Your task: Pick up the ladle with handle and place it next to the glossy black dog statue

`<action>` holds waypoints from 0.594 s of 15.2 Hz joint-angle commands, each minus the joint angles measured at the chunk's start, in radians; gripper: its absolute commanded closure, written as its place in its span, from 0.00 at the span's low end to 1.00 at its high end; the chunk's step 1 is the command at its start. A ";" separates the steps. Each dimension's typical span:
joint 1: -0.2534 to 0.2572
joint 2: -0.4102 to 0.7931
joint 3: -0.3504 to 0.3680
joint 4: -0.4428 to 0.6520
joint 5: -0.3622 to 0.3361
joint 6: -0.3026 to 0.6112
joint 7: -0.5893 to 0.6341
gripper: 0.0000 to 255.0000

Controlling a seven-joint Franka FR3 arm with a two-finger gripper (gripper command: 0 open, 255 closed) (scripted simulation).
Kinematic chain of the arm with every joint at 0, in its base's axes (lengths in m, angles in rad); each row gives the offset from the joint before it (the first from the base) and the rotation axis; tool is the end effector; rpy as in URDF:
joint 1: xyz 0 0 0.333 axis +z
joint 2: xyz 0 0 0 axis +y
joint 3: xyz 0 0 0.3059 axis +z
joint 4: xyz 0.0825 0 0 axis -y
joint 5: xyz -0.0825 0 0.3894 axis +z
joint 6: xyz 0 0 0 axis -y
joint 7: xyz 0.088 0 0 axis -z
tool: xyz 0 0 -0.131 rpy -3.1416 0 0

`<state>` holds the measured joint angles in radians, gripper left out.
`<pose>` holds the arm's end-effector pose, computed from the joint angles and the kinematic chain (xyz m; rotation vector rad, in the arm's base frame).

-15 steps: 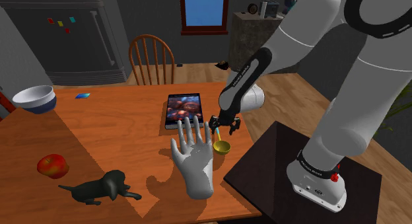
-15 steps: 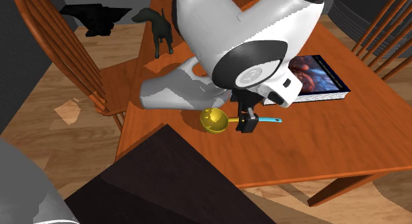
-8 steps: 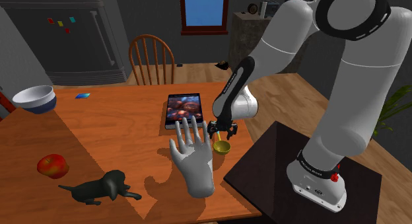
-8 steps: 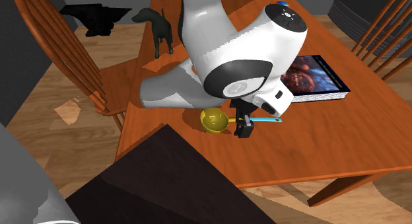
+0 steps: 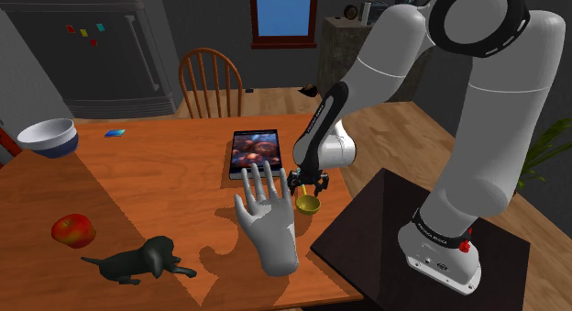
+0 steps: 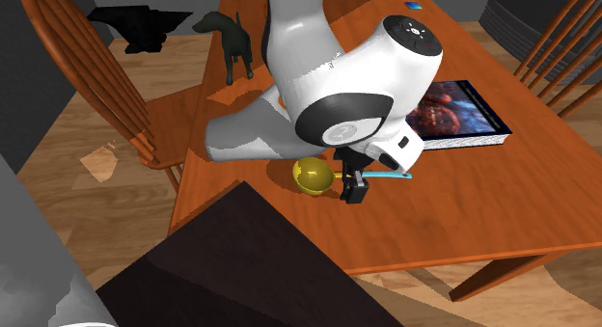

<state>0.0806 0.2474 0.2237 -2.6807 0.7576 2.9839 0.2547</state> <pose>0.3892 0.0840 0.1168 -2.7675 1.0189 0.0228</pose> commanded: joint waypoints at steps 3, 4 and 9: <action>0.000 0.000 0.000 0.000 0.000 0.000 0.000 1.00; 0.000 0.000 0.000 0.000 0.000 0.000 -0.001 1.00; -0.003 0.002 0.002 0.000 0.004 0.002 -0.005 1.00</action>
<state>0.0761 0.2433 0.2245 -2.6862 0.7631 2.9843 0.2500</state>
